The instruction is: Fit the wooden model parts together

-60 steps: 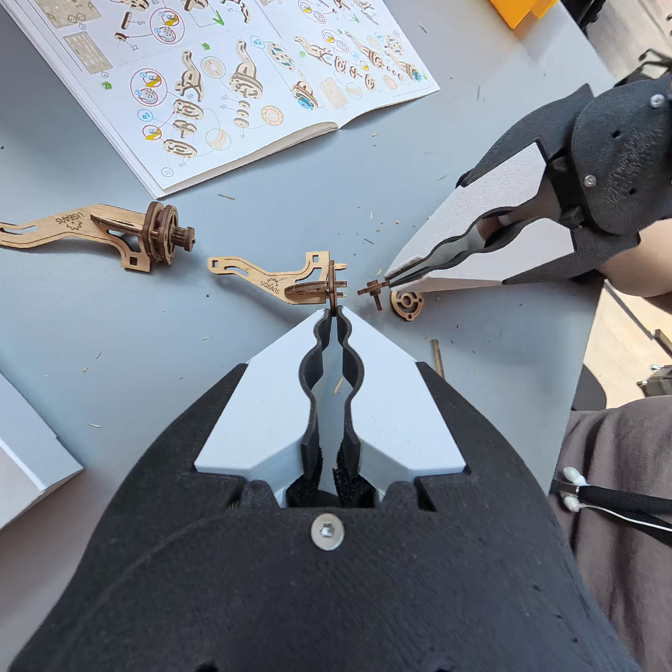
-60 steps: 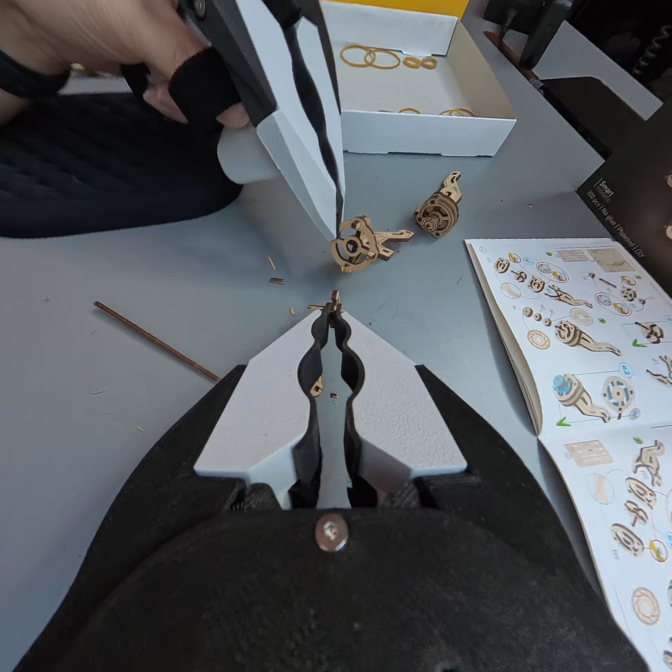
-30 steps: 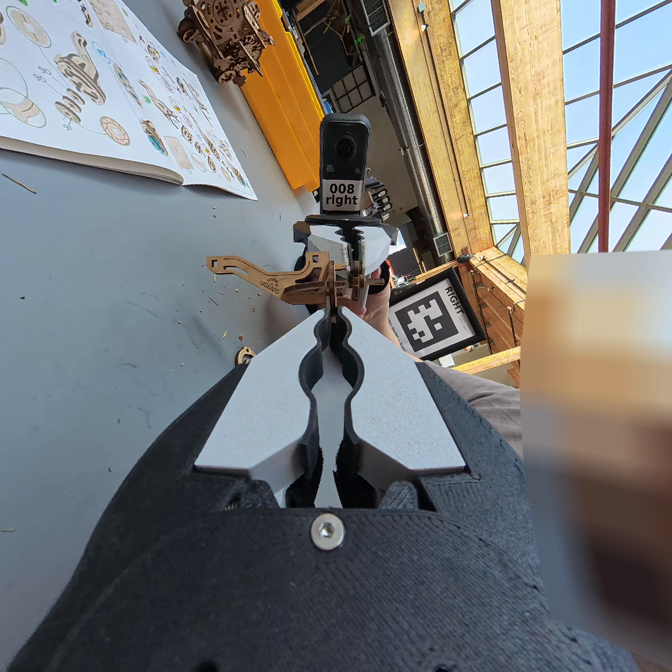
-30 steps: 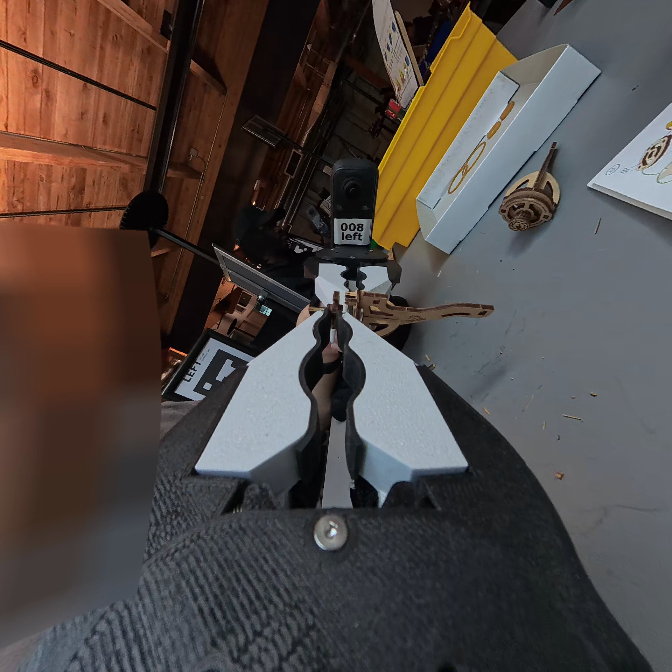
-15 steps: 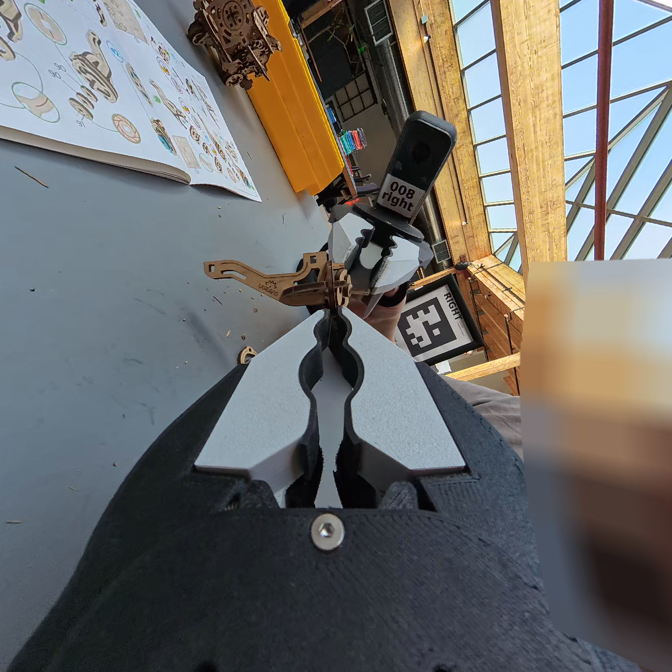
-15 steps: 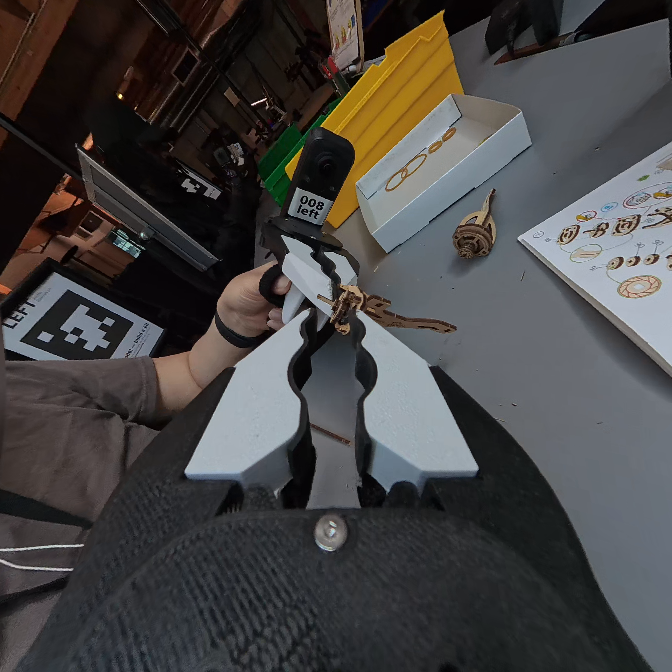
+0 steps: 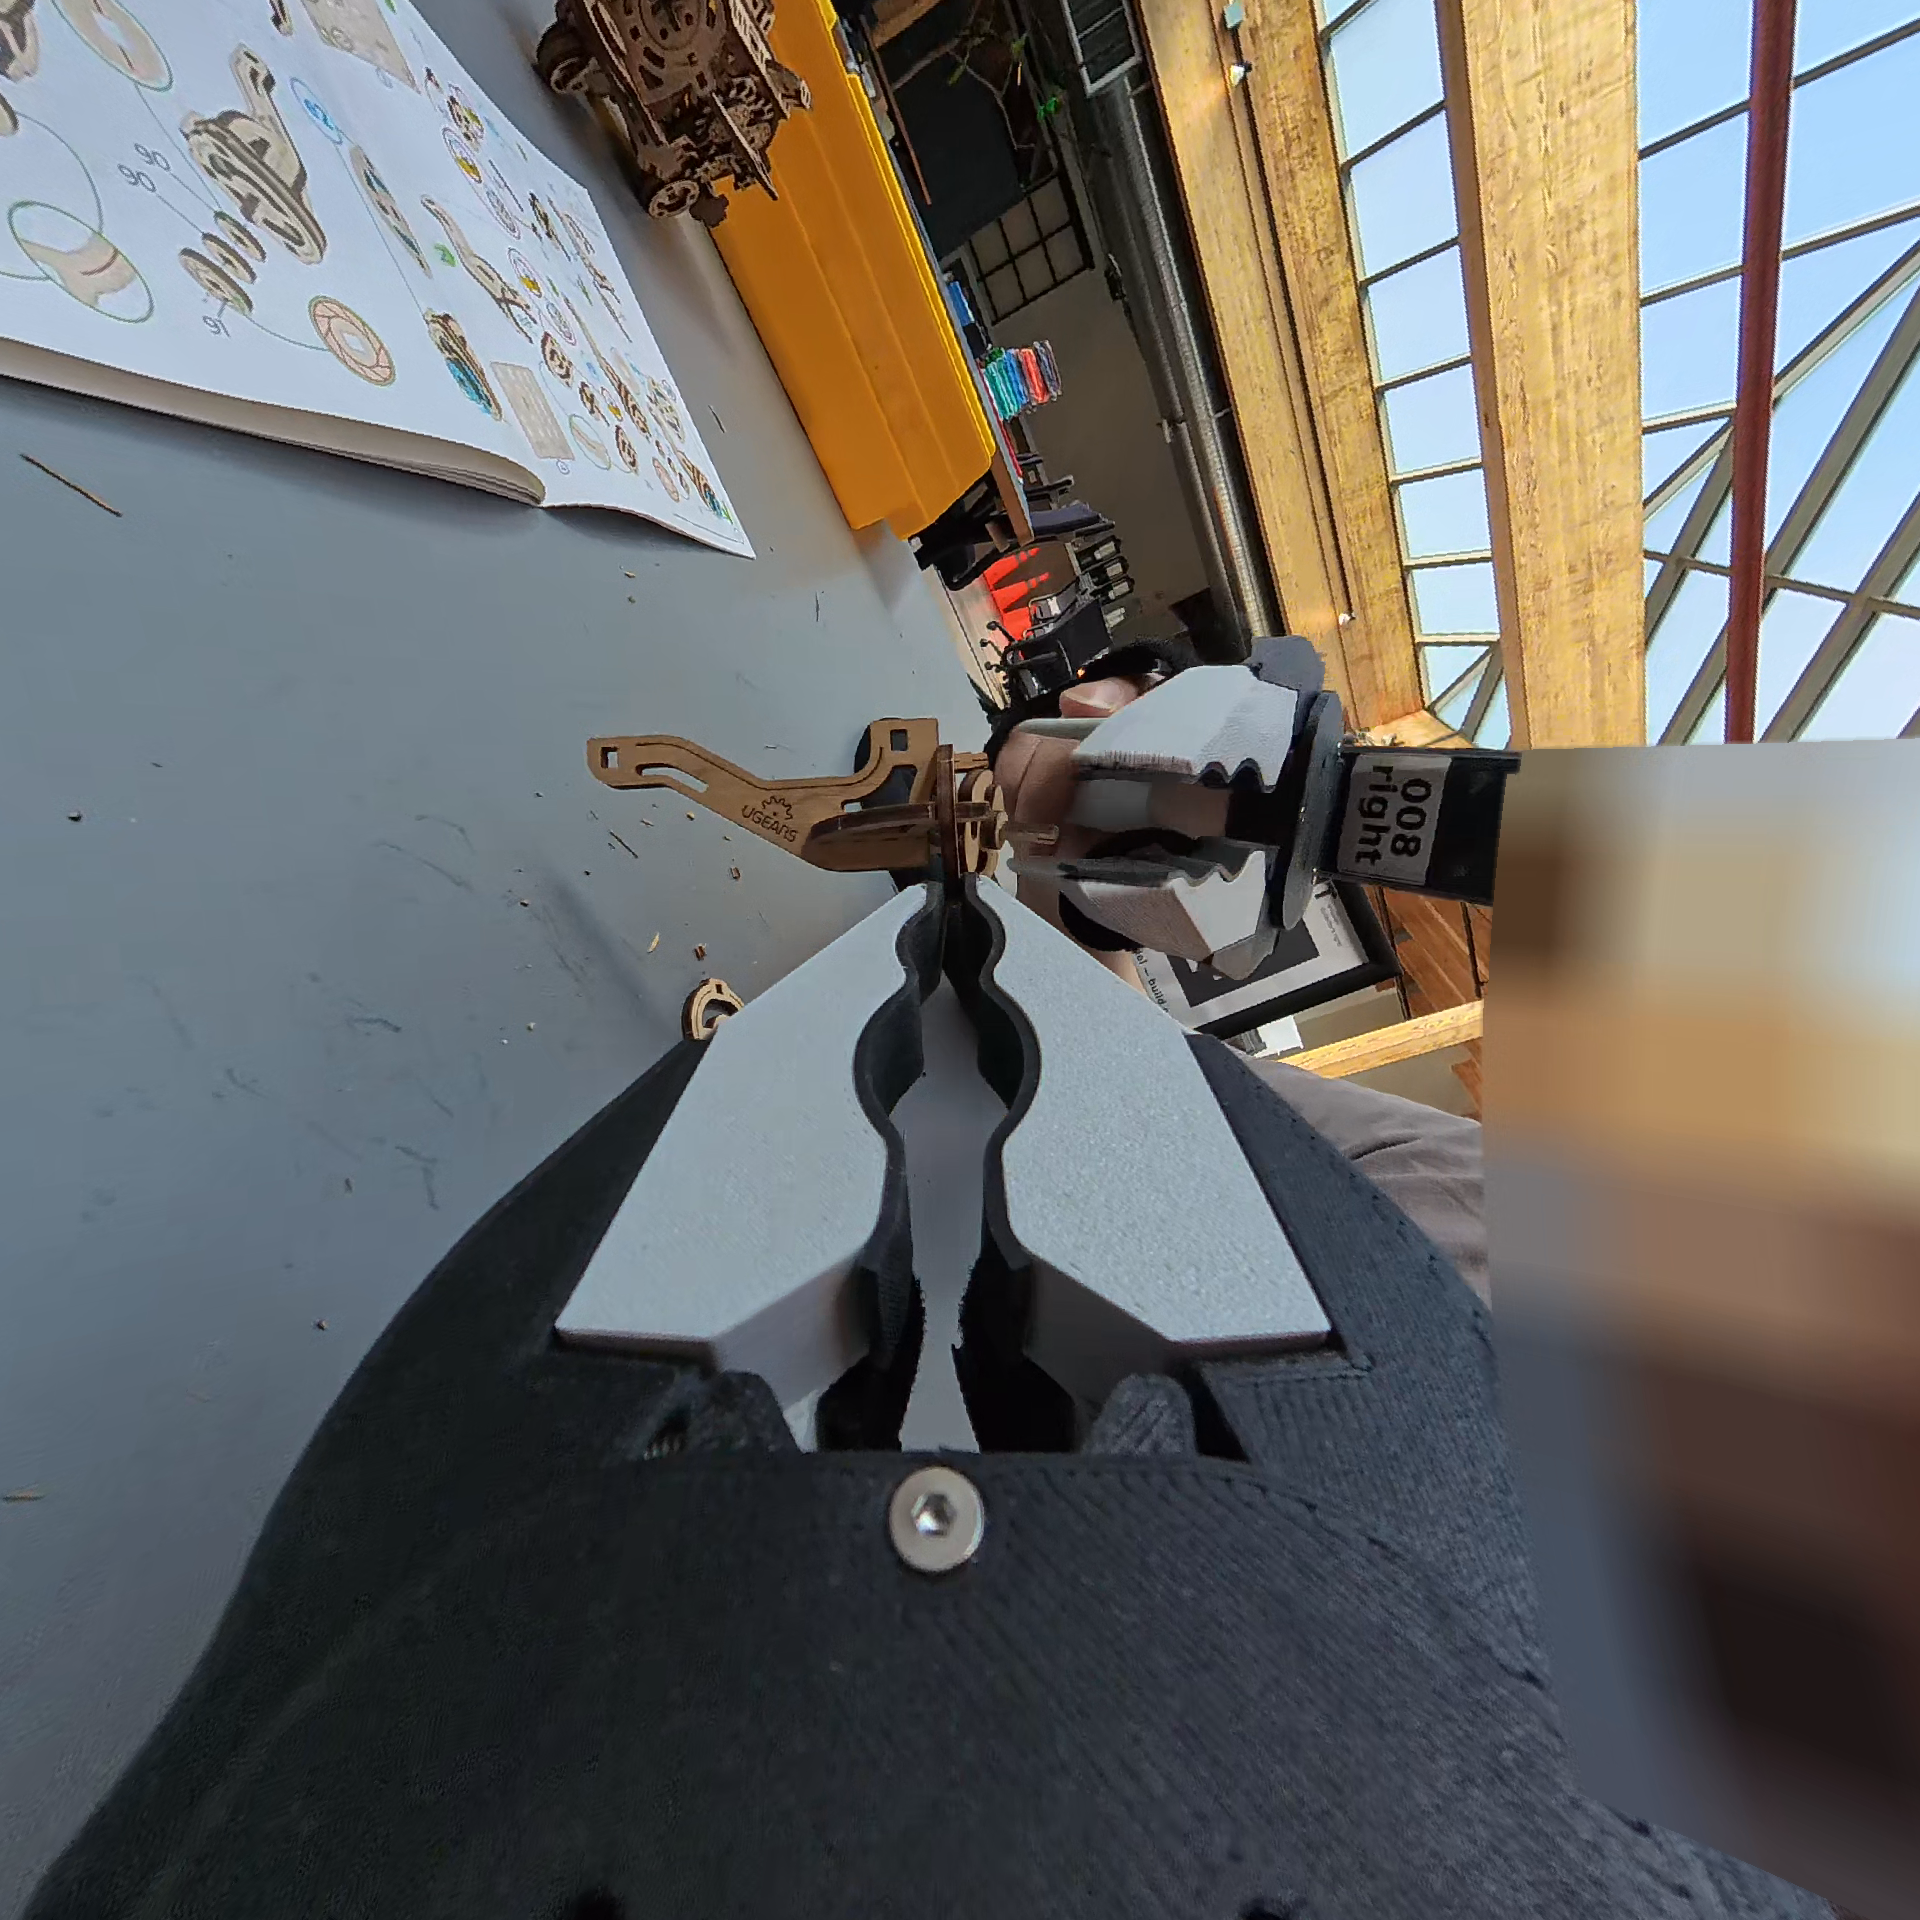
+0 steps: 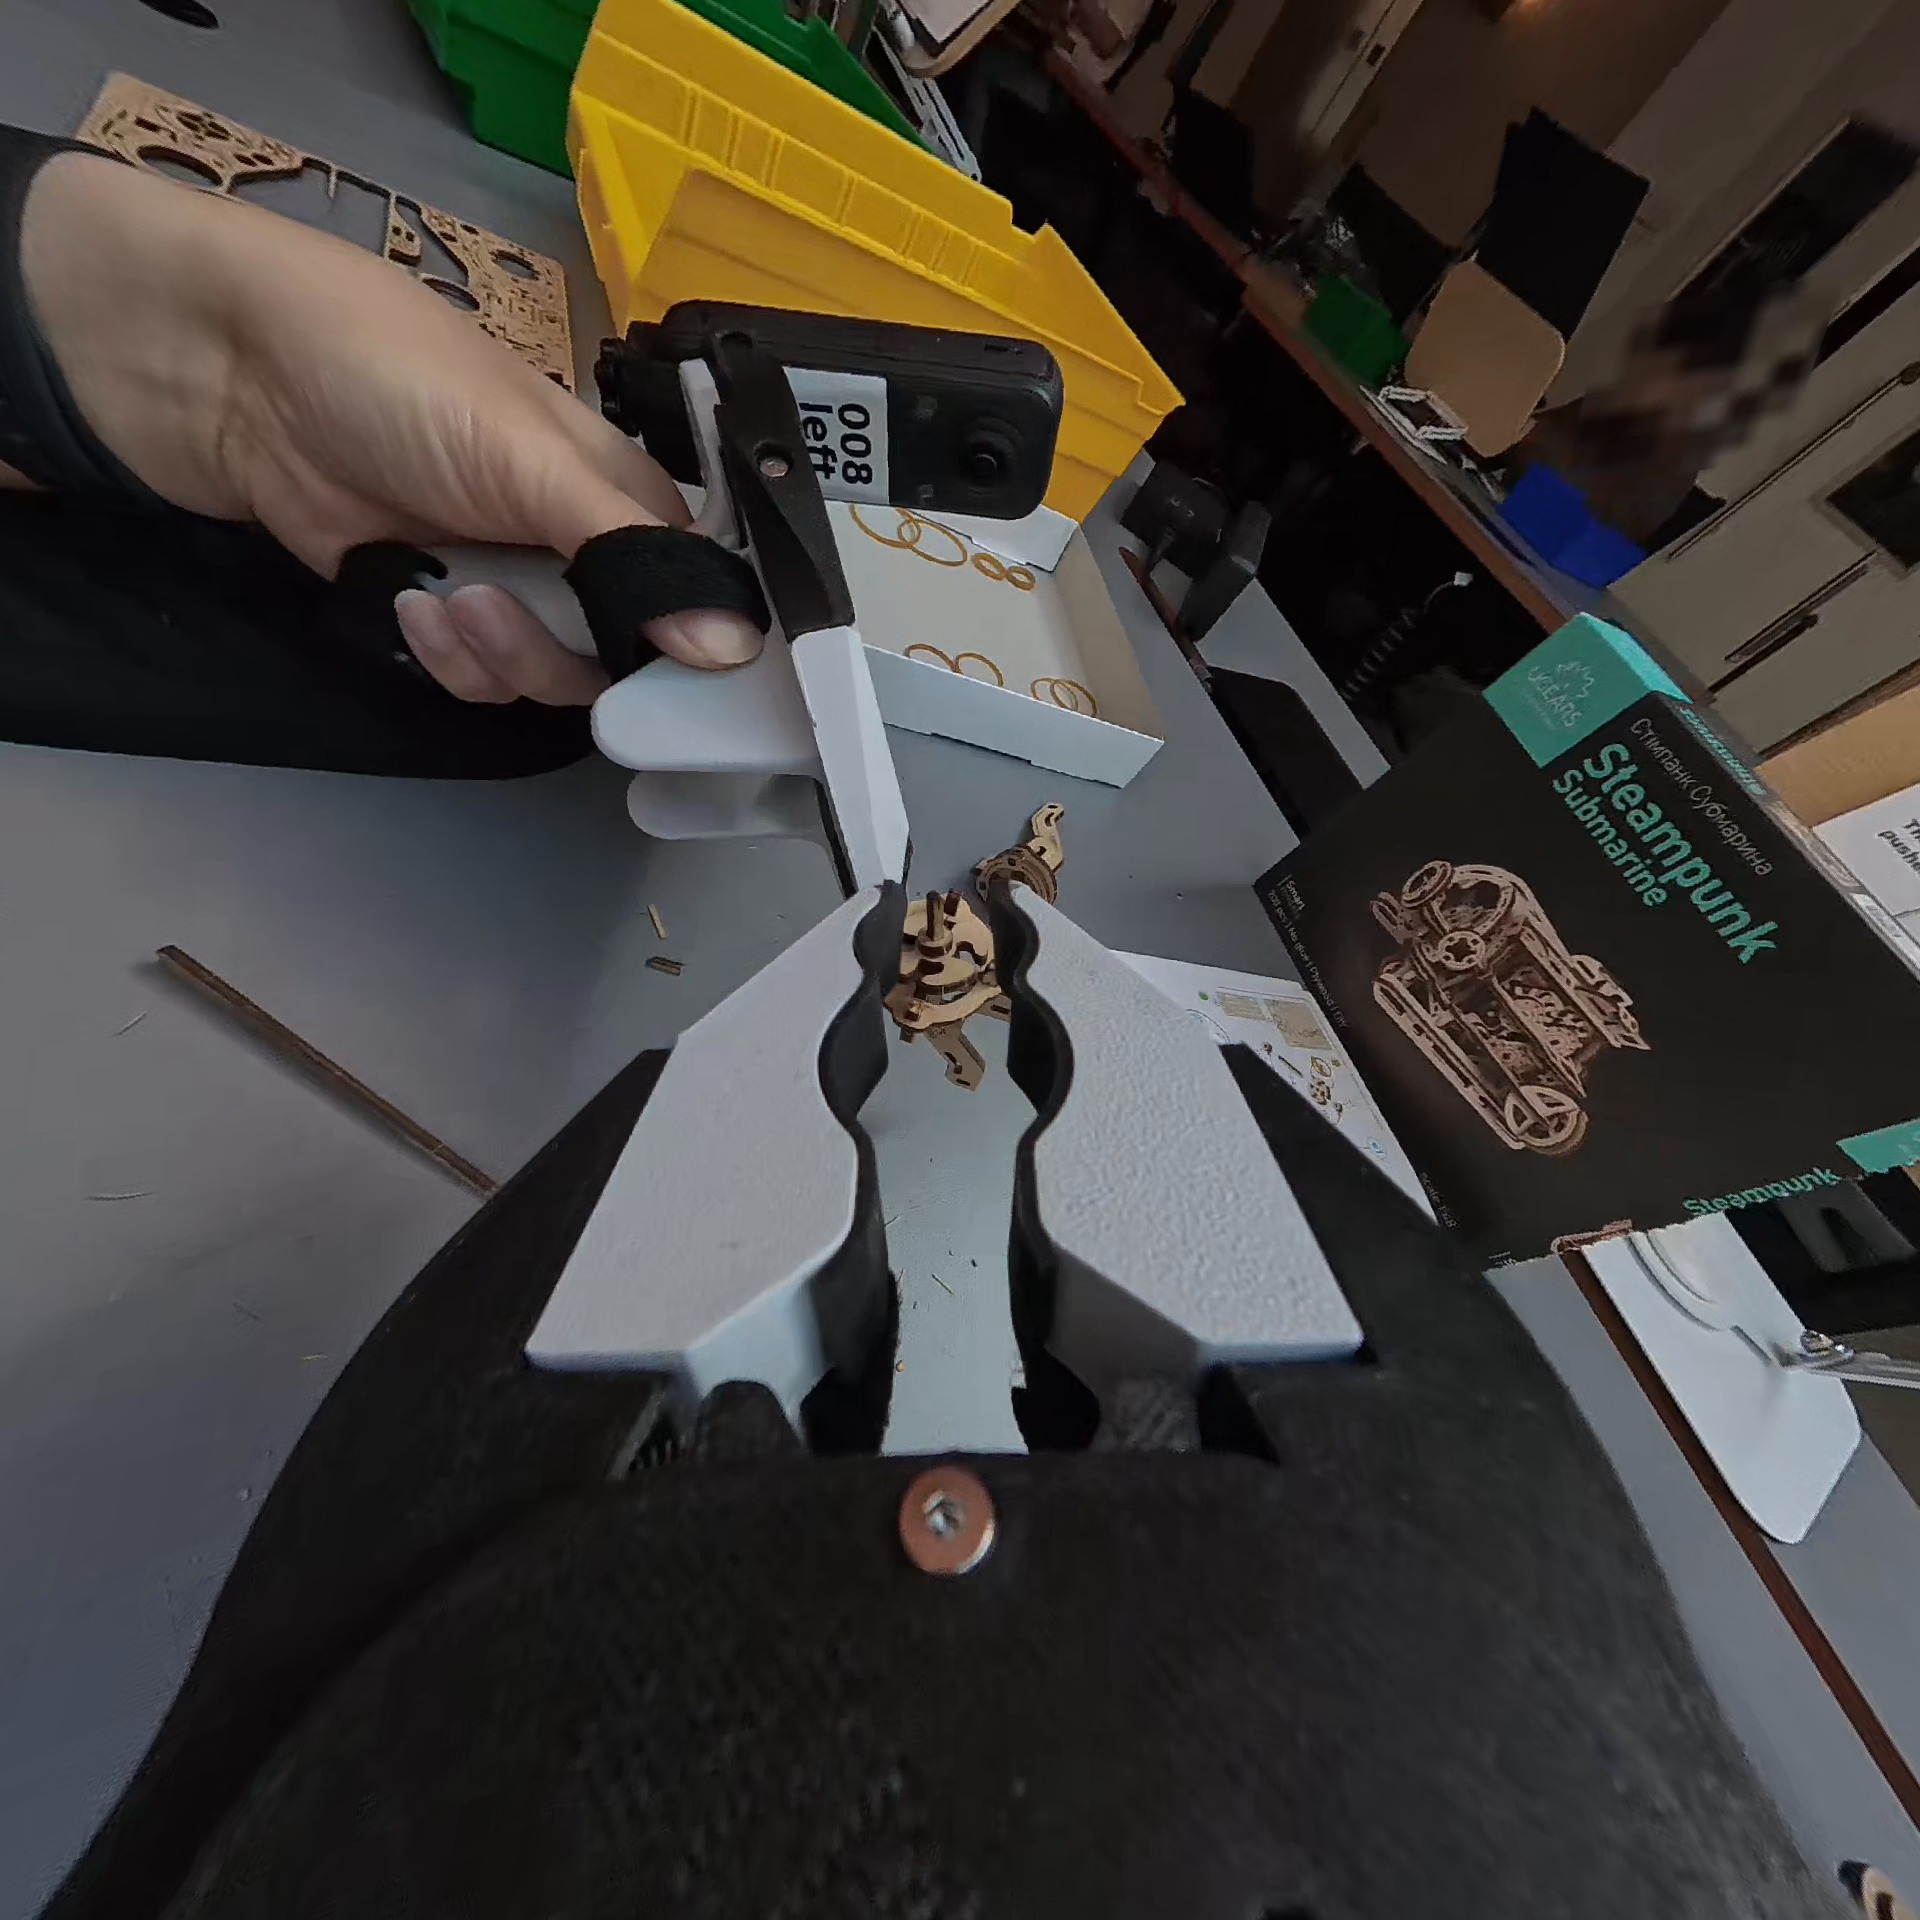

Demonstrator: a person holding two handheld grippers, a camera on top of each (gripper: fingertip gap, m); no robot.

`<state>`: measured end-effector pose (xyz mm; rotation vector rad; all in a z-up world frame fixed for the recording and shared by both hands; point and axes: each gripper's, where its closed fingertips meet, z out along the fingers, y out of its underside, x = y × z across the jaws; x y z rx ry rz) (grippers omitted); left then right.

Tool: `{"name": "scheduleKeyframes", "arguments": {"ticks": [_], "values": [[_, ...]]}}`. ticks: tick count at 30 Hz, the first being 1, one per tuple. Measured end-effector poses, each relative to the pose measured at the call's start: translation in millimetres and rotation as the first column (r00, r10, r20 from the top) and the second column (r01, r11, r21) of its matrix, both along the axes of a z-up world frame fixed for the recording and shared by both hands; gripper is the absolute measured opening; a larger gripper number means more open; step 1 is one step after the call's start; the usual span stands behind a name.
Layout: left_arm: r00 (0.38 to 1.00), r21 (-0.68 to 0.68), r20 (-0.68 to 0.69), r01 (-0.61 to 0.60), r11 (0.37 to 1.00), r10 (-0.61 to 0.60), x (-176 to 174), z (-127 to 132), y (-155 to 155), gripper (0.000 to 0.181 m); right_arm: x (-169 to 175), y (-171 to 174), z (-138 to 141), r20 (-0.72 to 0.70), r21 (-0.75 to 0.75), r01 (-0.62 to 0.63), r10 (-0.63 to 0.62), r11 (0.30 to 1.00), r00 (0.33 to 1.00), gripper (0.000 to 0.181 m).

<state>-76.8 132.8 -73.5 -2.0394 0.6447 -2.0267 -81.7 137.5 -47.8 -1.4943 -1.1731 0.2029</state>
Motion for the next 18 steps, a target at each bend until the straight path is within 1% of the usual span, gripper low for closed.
{"name": "scheduleKeyframes", "arguments": {"ticks": [2,7,9,11,14,18], "values": [[1.0,0.004,-0.003,-0.002,1.0,0.002,-0.1,-0.2,0.3,0.0,-1.2,0.7,-0.8,-0.013,-0.018,0.009,-0.009,1.0,1.0,0.012],[1.0,0.002,-0.004,0.003,1.0,-0.003,0.2,-0.4,-0.7,0.0,-1.8,3.0,-7.2,-0.032,-0.088,0.007,-0.01,0.996,0.999,0.009],[1.0,0.001,-0.003,0.005,1.0,-0.005,0.5,-0.2,-1.1,0.0,-2.1,2.8,-9.1,-0.031,-0.099,0.004,-0.007,0.995,1.0,0.001],[1.0,-0.005,0.004,0.007,1.0,-0.007,0.5,0.8,-1.5,0.0,-1.1,3.2,-8.3,-0.045,-0.105,0.006,-0.011,0.994,0.999,0.001],[0.999,-0.04,0.039,0.017,0.999,-0.016,0.3,4.6,-2.7,0.0,-0.8,2.7,-4.4,-0.127,-0.163,-0.022,0.002,0.986,0.992,0.001],[0.997,-0.078,0.079,0.033,0.996,-0.026,0.8,9.2,-4.9,0.0,0.6,1.7,0.4,-0.252,-0.254,-0.091,0.025,0.963,0.967,0.001]]}}
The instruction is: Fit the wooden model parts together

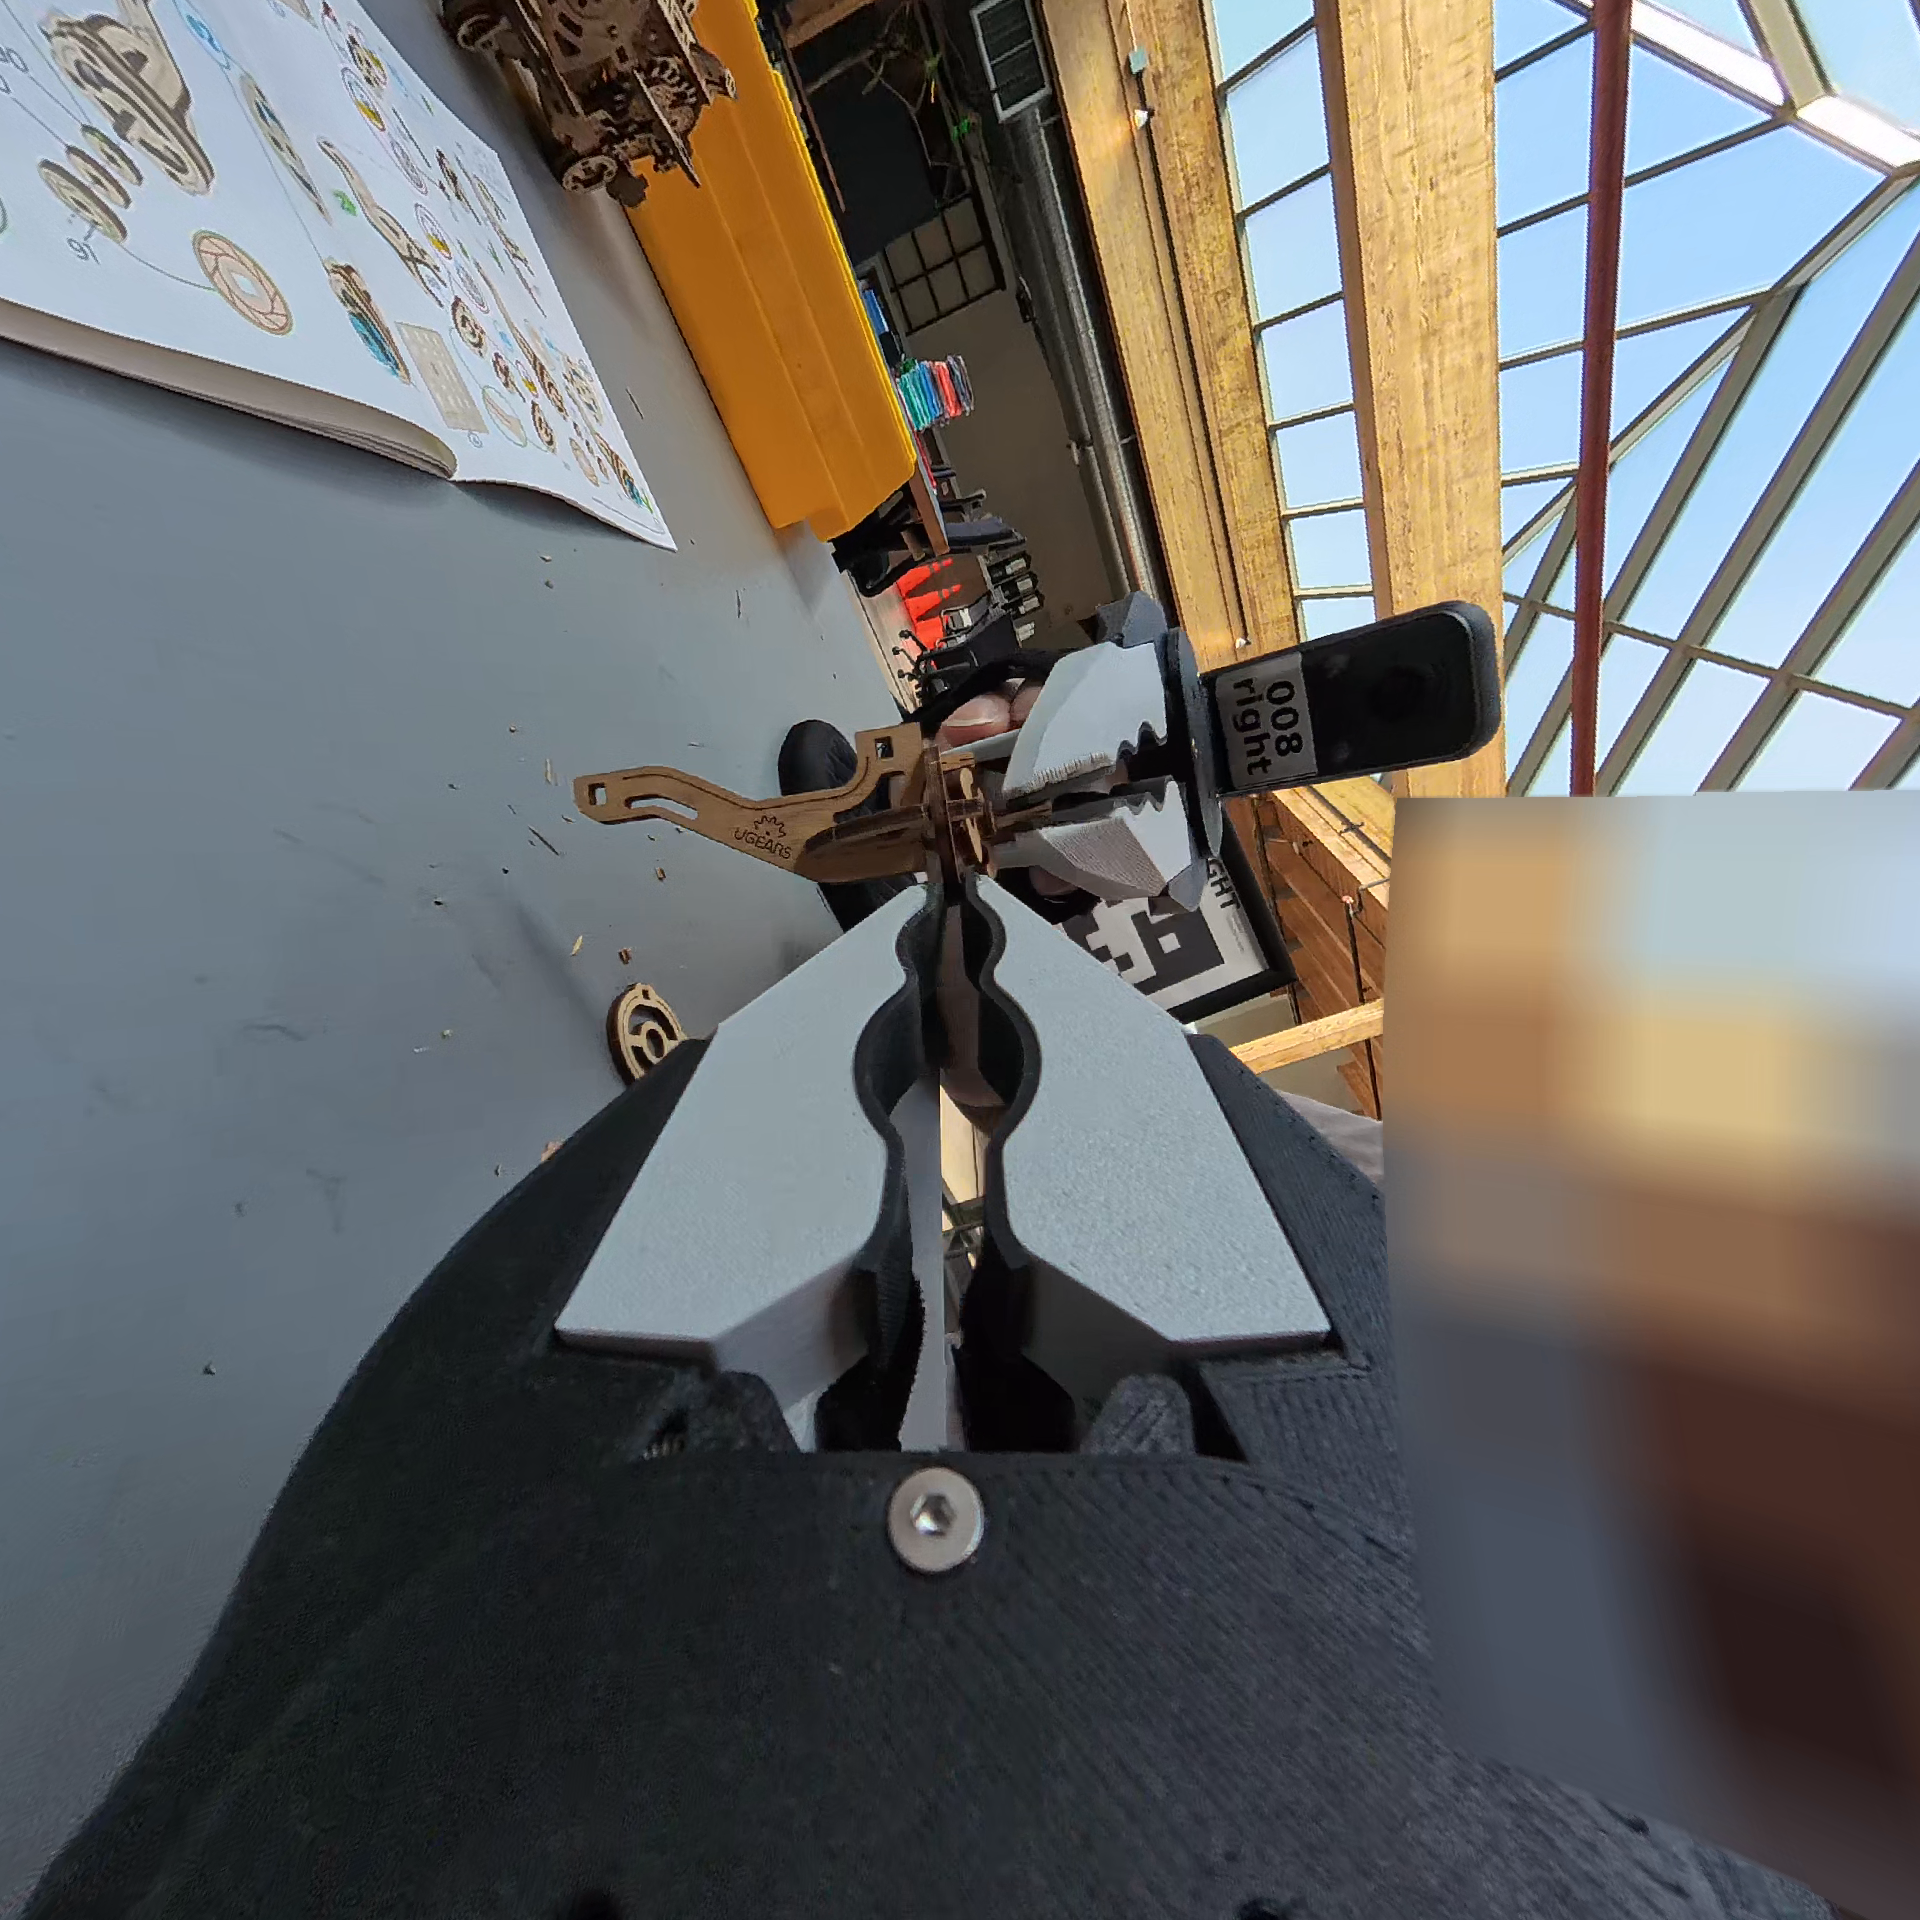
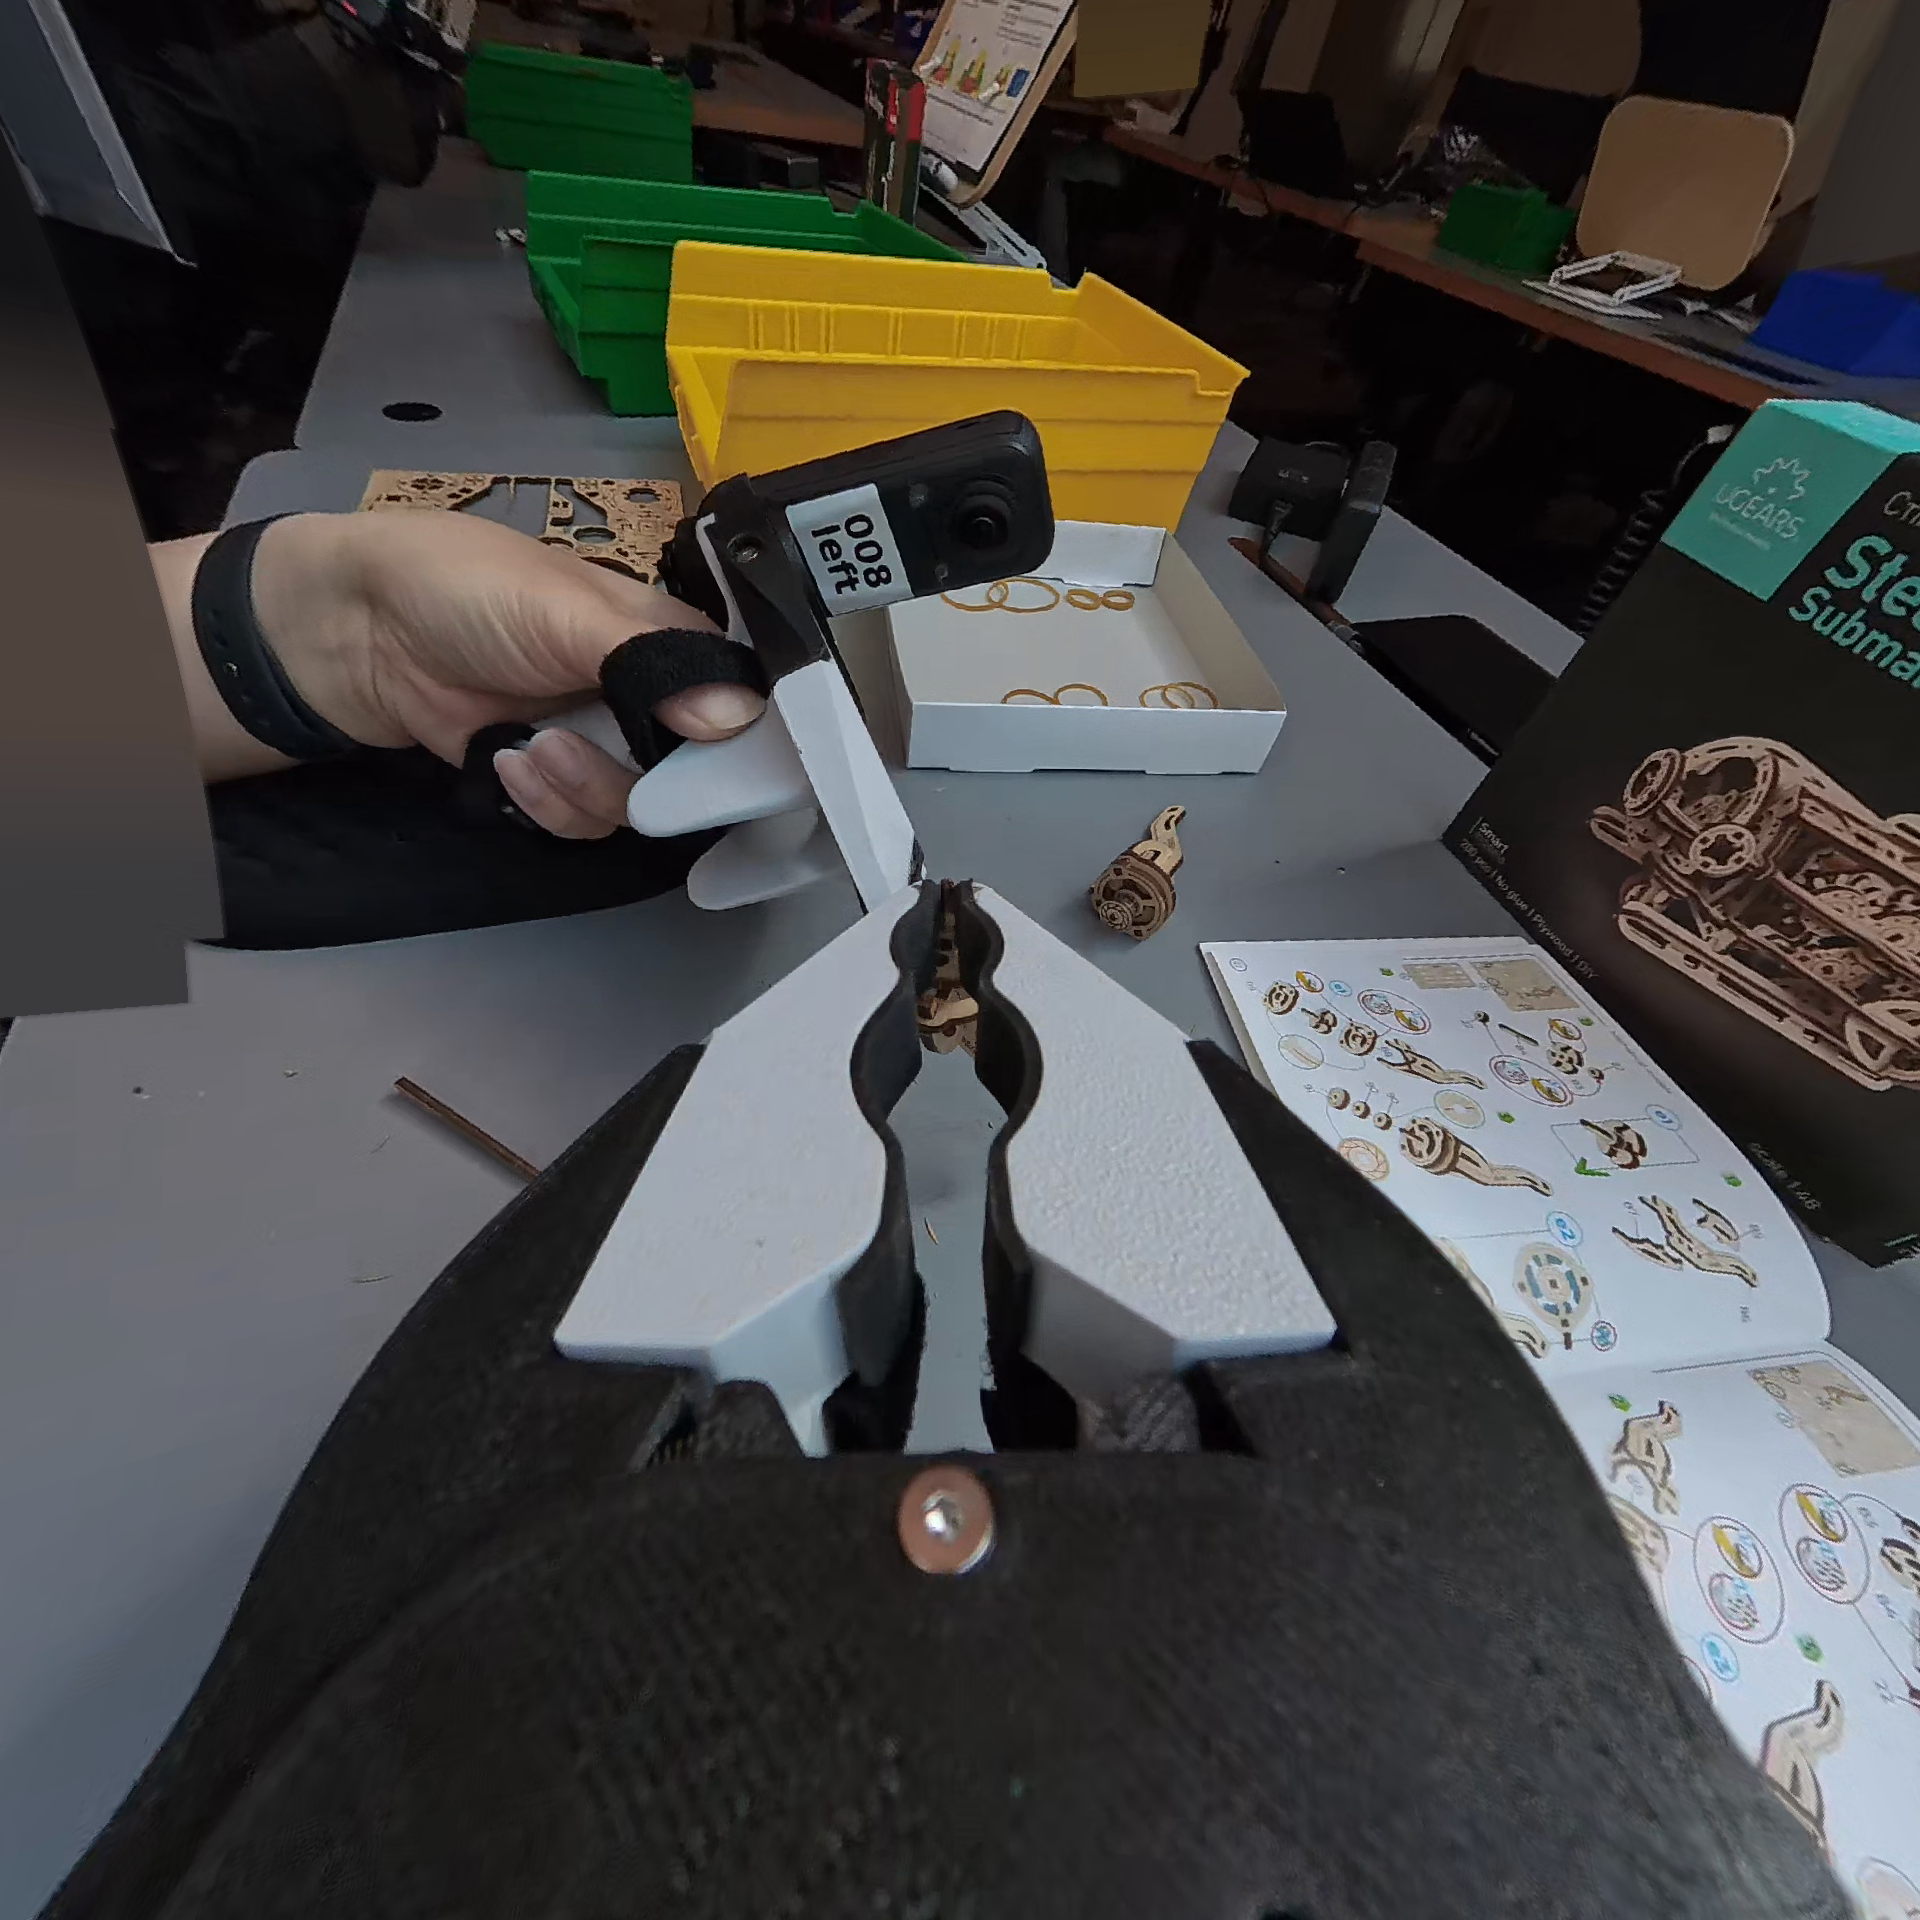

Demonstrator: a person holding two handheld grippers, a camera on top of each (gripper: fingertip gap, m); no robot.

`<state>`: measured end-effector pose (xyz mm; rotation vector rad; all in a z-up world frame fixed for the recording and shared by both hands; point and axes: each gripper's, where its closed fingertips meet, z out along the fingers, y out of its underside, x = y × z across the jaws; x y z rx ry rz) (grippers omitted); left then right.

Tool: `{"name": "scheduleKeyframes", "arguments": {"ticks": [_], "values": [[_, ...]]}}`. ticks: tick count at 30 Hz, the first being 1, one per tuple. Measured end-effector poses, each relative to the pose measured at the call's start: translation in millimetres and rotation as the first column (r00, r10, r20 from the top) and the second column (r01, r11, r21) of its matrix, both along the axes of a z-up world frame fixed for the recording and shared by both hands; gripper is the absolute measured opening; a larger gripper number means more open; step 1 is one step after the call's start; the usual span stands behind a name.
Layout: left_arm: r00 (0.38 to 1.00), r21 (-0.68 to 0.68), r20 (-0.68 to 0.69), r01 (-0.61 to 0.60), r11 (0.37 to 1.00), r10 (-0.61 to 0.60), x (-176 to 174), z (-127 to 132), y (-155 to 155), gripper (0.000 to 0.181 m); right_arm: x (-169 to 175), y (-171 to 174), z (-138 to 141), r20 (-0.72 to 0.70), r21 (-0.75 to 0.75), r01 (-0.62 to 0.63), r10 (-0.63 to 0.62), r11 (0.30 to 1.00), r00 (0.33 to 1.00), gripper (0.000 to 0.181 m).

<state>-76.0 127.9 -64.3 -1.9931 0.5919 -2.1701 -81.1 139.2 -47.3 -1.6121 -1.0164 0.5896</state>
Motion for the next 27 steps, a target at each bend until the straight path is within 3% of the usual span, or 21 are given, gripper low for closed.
{"name": "scheduleKeyframes", "arguments": {"ticks": [5,13,27], "values": [[1.0,-0.015,0.009,0.003,1.0,-0.003,1,1,-1,0.0,1,-1,0,-0.029,-0.019,-0.033,0.032,0.999,0.999,0.0],[1.0,-0.028,0.026,0.017,0.999,-0.016,1,3,-3,0.0,0,-5,1,0.026,0.105,-0.066,0.063,0.992,0.998,0.0],[0.988,-0.116,0.145,0.062,0.991,-0.045,-1,17,-6,0.001,0,-8,18,-0.234,-0.005,-0.126,0.121,0.992,0.965,0.0]]}}
